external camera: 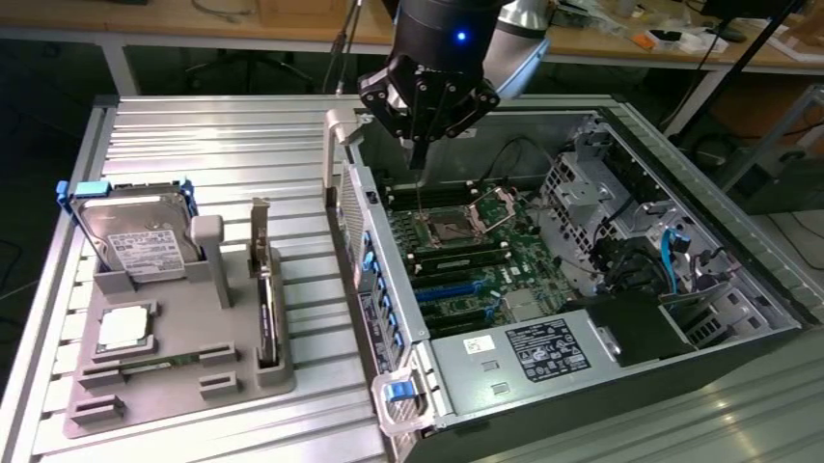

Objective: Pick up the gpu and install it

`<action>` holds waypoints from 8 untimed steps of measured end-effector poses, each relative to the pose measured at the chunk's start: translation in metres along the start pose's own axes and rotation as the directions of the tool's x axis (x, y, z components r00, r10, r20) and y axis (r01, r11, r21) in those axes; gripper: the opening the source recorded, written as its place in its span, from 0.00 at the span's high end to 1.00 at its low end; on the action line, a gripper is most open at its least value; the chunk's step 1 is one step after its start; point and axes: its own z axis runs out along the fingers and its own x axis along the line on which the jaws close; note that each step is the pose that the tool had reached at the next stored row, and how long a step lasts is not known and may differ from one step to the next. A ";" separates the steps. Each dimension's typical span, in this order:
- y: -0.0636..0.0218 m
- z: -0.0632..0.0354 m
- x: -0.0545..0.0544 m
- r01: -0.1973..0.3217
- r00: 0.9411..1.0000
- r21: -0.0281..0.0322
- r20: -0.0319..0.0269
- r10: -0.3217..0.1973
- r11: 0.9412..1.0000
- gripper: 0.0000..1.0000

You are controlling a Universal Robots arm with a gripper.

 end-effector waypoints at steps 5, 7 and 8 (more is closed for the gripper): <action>-0.0007 -0.0001 0.003 0.000 1.000 0.000 0.000 0.000 1.000 0.89; -0.0013 -0.0002 0.004 0.000 1.000 0.000 0.000 0.000 1.000 0.89; -0.0018 -0.0002 0.005 0.000 1.000 0.000 0.000 0.000 1.000 0.89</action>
